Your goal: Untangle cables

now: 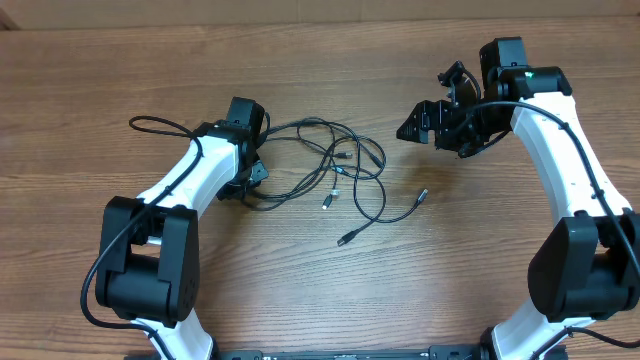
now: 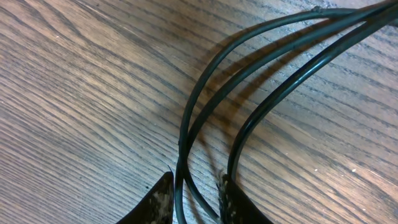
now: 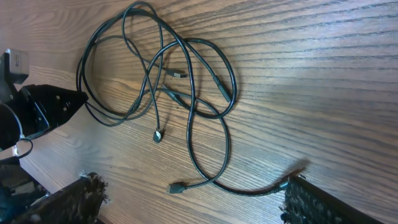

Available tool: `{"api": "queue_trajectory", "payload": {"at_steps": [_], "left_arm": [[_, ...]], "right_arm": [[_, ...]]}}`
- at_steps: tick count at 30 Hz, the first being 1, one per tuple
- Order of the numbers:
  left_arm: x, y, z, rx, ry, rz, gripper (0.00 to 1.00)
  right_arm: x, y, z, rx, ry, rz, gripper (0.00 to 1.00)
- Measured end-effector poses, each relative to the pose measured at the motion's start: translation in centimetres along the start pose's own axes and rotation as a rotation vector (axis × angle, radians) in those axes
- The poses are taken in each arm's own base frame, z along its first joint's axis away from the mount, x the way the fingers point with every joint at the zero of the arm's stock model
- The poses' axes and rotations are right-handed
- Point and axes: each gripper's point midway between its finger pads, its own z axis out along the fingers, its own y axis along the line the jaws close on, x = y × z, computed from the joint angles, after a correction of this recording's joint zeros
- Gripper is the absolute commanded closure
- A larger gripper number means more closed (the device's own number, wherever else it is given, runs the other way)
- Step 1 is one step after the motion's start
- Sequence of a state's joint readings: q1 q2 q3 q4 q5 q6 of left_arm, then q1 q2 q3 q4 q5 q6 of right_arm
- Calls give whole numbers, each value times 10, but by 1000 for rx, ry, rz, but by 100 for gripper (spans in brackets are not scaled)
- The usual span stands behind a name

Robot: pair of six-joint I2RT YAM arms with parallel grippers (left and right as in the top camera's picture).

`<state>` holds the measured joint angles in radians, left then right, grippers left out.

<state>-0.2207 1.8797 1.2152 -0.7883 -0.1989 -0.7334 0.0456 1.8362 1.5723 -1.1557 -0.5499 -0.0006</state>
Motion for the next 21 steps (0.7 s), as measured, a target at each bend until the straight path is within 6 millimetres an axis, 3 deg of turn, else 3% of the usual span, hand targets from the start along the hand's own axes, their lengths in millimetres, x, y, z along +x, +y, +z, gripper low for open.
{"api": "queue_trajectory", "payload": {"at_steps": [7,14,18,21], "left_arm": [[-3,-3,1,15,-16,-4,83],[7,1,18,17,-18,-7,89],[-3,-8,19,55,-61,-25,88],[-10,-13,21,74,-87,-32,96]], "right_arm": [[-1,0,0,0,-3,-2,8],[-3,0,0,-1,-10,-7,8],[-3,0,0,-1,-11,-6,8],[-2,0,0,-1,-10,-6,8]]}}
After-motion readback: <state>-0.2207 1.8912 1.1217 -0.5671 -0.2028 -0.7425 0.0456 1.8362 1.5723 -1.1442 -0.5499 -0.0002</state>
